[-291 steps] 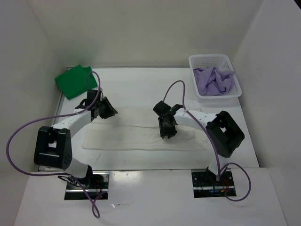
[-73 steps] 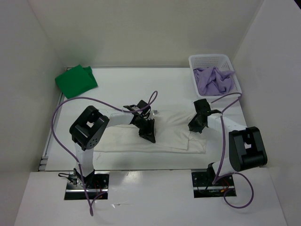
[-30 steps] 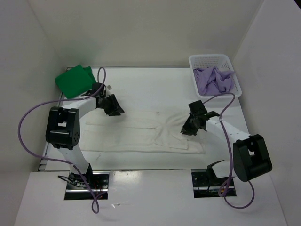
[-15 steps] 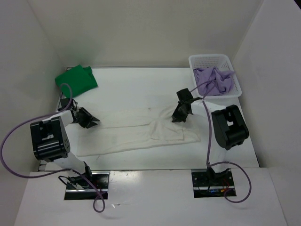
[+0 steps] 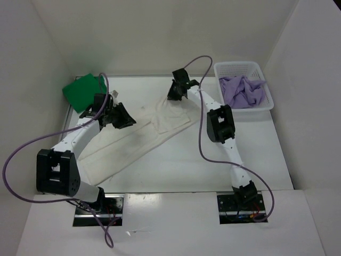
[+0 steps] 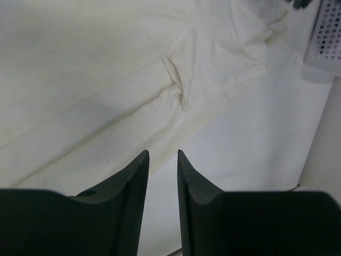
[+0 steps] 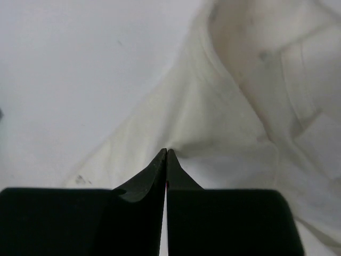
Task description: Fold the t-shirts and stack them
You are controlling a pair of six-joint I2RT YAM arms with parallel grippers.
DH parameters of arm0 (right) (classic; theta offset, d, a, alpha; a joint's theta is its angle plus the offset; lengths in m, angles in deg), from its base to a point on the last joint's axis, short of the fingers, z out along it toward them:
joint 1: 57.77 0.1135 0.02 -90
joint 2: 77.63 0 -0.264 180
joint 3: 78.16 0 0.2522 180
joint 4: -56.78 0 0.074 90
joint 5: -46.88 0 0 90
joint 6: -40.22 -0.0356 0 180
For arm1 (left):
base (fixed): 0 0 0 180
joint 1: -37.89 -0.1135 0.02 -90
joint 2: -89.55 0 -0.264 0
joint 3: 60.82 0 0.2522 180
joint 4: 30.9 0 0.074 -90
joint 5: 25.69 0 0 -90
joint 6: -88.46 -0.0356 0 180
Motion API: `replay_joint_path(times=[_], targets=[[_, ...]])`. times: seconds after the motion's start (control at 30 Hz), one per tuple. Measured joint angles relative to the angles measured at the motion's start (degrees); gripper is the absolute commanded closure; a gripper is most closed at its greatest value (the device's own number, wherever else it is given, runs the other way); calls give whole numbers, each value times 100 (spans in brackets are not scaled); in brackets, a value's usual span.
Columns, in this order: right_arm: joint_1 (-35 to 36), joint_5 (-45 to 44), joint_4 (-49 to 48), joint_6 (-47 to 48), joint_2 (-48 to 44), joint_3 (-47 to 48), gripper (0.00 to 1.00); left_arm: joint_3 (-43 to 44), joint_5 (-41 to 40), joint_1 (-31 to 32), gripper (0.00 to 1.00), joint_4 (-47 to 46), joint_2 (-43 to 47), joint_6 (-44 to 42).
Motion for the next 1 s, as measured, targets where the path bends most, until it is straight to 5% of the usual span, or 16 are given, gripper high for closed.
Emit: replay_joint_path(times=[0.13, 0.23, 0.37, 0.43, 0.53, 0.63, 0.83, 1.0], targets=[[20, -28, 743, 243, 667, 1843, 91, 57, 20, 306, 85, 245, -17, -151], [31, 0, 1377, 468, 745, 2914, 84, 74, 17, 431, 88, 428, -55, -234], [109, 52, 1727, 800, 240, 3274, 90, 271, -17, 496, 89, 566, -140, -249], [188, 48, 1561, 988, -507, 2229, 99, 439, -28, 496, 89, 551, -234, -251], [317, 52, 776, 1126, -2315, -938, 99, 590, -24, 492, 89, 507, -321, -249], [330, 164, 627, 1117, -3405, -3001, 99, 693, -22, 492, 90, 507, -380, -332], [-125, 7, 238, 1051, -4057, -5106, 99, 914, 50, 492, 90, 356, -769, -387], [-439, 22, -98, 863, -3893, -5737, 99, 911, 192, 492, 89, 299, -916, -376]])
